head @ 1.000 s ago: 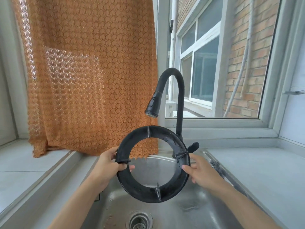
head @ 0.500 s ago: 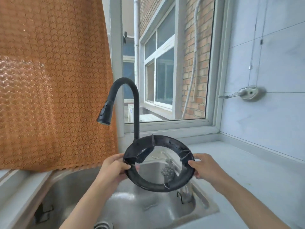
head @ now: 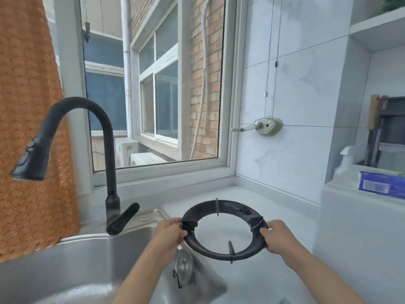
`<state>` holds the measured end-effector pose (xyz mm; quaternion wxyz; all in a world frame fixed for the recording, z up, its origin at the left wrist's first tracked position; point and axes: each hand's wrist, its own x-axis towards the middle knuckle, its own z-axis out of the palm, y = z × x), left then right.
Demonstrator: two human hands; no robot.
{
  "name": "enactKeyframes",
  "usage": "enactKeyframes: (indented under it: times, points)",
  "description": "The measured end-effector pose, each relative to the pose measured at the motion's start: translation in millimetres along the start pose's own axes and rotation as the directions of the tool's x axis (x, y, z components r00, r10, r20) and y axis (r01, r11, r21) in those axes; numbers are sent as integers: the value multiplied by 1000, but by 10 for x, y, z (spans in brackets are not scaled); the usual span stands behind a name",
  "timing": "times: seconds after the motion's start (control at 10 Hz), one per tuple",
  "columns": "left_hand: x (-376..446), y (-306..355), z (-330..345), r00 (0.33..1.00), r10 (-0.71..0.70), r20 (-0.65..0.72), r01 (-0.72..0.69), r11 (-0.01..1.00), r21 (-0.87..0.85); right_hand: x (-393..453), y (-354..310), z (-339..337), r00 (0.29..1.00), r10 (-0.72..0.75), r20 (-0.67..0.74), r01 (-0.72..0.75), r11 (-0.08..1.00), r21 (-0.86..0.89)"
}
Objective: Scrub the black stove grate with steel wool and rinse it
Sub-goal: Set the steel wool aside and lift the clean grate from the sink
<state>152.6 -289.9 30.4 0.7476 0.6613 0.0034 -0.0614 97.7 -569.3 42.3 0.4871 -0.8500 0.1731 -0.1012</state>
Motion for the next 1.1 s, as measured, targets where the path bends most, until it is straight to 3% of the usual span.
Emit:
enactKeyframes:
  times: [0.4,0.9,1.0,1.1]
  points:
    - [234,-243,264,999,17,-37,-14,996,83,214,303,33,997,75,4,-75,997,-27]
    - [410,-294,241,998,55,27,-61,933,354,283,412,59,995,95,1,-95,993,-71]
    - [424,-246,308,995,94,42,-101,820,564,345,400,89,996,89,-12,-90,967,-240]
    - [390,-214,409,955,281,95,-216,438,873,284,303,143,994,-80,-78,16,791,-611]
